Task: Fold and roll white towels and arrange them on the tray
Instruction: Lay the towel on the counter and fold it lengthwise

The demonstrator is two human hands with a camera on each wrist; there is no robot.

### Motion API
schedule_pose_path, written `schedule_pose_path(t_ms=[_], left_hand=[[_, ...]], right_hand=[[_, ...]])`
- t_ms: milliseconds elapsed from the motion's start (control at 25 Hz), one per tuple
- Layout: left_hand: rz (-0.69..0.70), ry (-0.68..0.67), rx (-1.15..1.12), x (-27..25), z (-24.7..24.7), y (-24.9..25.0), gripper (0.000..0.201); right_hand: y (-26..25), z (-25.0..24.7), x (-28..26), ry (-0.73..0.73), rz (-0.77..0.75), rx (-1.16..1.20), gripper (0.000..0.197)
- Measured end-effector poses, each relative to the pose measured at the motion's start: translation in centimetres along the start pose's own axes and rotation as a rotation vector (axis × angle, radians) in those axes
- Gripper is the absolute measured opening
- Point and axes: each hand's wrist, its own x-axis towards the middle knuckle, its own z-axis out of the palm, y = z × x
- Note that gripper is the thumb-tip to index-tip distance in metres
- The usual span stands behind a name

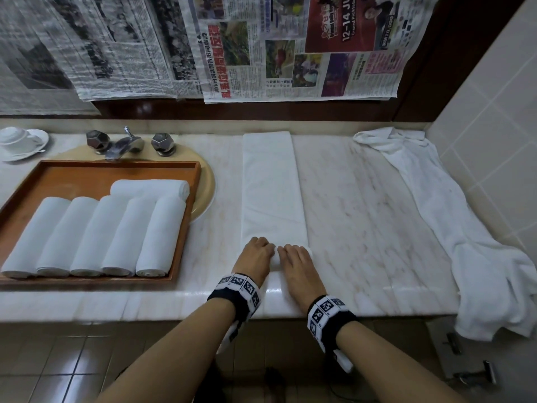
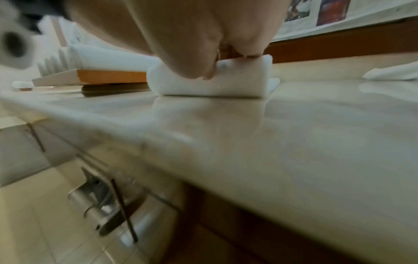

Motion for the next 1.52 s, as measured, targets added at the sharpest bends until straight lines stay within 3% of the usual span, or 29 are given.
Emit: schedule_pose_path(t_ms=[120,200,400,520,600,680,840,920,1040,1200,1400,1520], left_hand=[[0.041,0.232,-0.007,-2.8,1.2,0.5,0.036],[0.100,0.302,-0.017,-4.4,2.2,0.3,0.049],[0.174,0.272,-0.010,-4.5,2.6,-0.1,0.044],[0.144,0.160,-0.018,-2.7,1.1,-0.2,0.030],[0.098,0.113,-0.012,-1.9,0.6,-0.1,0.037],[0.029,0.162,0.020,-2.5,0.2,0.7,0.043],[0.141,0.237,0.050,-5.7,1.7,2.0,0.048],[0.149,0.241,0.030,-5.4,2.1,1.3,0.049],[0.119,0.185,-0.002,-3.2,1.5,0.4,0.038],[0.059,0.149,-0.003,-2.2,0.8,0.8,0.035],[0.082,0.269,-0.068,-4.7,2.1,1.9,0.050],[0.112,0.274,-0.078,-4.3,2.0,1.4,0.040]], right_hand=[[0.4,-1.2,1.5,0.002,0.003,0.094,0.043],[0.6,-1.1,1.5,-0.077,0.021,0.101,0.048],[-0.3,0.5,-0.7,-0.009,0.083,-0.013,0.049],[-0.8,1.0,-1.2,-0.025,0.069,-0.064,0.053],[-0.5,0.7,-0.5,-0.004,0.078,-0.045,0.050],[0.0,-0.1,0.7,-0.004,0.079,0.027,0.044],[0.4,-1.4,1.8,-0.160,0.118,0.032,0.044],[0.2,-1.2,1.1,-0.128,0.120,0.019,0.046],[0.4,-0.1,-0.6,0.045,0.024,-0.030,0.043],[1.4,-0.1,0.3,0.059,-0.001,0.049,0.044],[1.5,-1.7,2.5,-0.159,0.067,0.056,0.038],[0.5,-1.0,0.8,0.008,0.067,-0.017,0.037]])
